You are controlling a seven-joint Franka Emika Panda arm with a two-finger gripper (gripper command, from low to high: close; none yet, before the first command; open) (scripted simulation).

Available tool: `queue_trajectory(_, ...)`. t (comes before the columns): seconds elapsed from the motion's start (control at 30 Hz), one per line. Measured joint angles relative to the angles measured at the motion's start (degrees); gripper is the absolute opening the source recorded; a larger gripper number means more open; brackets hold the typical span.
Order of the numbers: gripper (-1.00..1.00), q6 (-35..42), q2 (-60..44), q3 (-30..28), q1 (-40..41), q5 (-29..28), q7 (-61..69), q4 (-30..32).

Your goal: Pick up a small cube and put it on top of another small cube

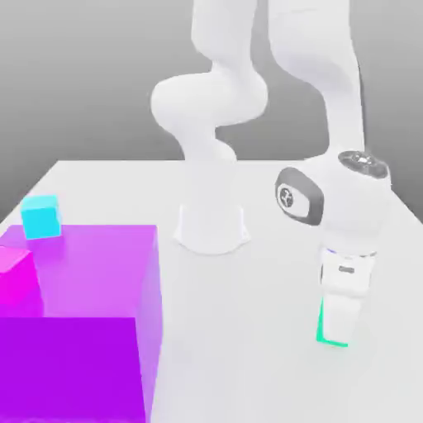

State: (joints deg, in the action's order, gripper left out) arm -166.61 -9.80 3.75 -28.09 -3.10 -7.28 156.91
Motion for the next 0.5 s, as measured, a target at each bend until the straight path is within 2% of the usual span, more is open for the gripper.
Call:
queue_trajectory(0.13, -1.00, 5.91, 5.00, 0.55, 1.55, 4.52, 3.19, 0.26)
queue_trajectory(0.5, -1.00, 20.93, 4.61, -3.91, 18.38, 32.70, 22.79, -12.27)
